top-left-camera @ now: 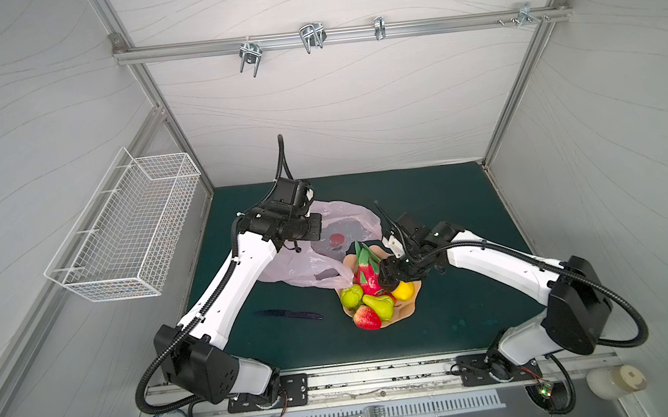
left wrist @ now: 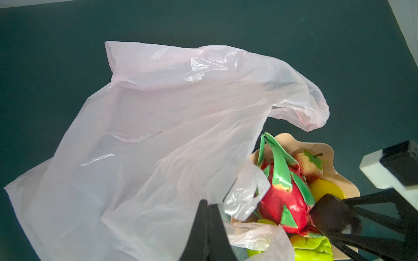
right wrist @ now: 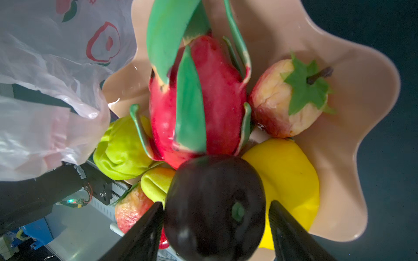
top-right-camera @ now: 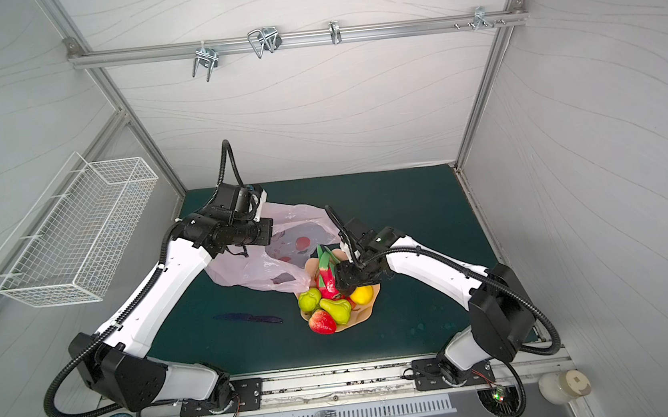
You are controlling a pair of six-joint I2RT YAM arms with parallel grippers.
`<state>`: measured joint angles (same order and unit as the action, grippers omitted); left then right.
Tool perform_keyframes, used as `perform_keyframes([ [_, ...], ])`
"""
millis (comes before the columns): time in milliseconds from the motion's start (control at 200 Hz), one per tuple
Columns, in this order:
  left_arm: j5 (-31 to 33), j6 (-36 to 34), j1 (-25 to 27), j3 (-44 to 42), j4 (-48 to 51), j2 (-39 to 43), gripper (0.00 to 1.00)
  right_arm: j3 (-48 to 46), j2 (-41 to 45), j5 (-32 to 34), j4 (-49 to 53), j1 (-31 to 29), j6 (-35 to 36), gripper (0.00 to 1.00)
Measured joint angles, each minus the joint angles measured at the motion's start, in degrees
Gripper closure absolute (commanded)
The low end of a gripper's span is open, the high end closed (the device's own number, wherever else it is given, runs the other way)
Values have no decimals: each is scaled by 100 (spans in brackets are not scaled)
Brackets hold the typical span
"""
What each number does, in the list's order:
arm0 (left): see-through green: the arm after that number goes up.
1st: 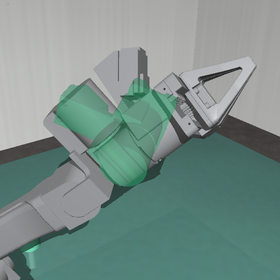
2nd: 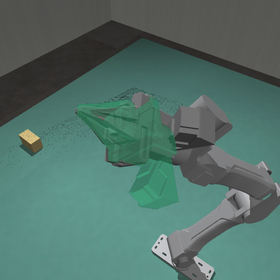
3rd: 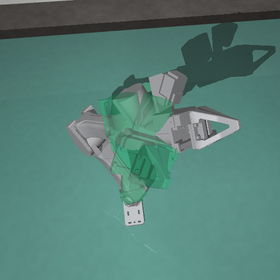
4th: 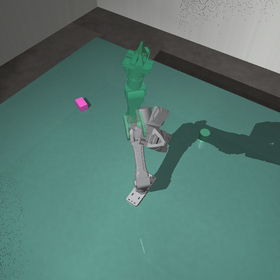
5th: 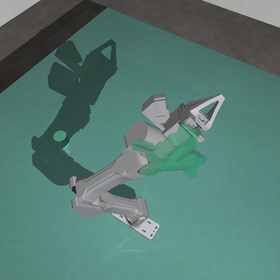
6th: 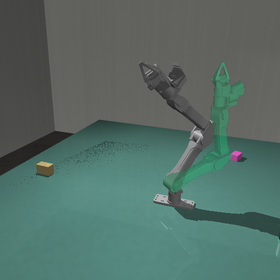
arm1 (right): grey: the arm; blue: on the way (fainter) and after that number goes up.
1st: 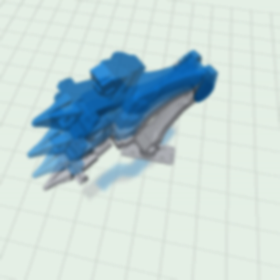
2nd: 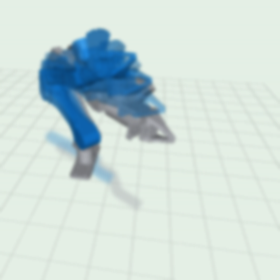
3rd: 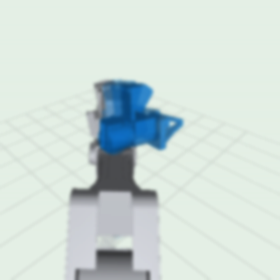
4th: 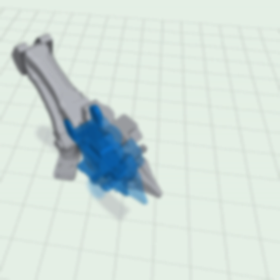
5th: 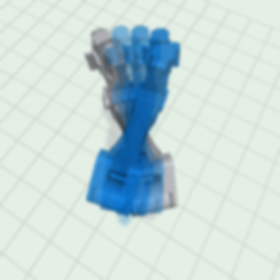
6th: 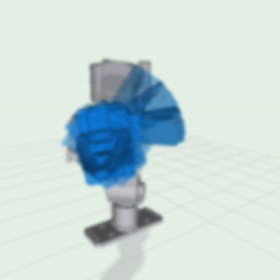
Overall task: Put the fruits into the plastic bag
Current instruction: 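Hold the bag open with the left gripper while the right grasps the dark plum, then lift the dark plum with the right gripper and move it into the bag mouth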
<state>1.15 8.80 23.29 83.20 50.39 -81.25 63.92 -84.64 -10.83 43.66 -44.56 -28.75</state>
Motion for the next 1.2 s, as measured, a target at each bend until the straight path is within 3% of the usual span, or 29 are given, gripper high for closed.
perform_keyframes([
  [230, -15, -2, 0, 0, 0, 0, 100, -20, 0, 151, -33, -11, -7, 31],
  [525, -37, -2, 0, 0, 0, 0, 100, -48, 13, 334, -35, -17, -24, 53],
  [835, -37, -2, 0, 0, 0, 0, 100, 234, 468, 461, 267, -22, -42, 58],
  [1201, -96, -2, 0, 0, 0, 0, 100, 356, 1657, 525, 13, -22, -175, 66],
])
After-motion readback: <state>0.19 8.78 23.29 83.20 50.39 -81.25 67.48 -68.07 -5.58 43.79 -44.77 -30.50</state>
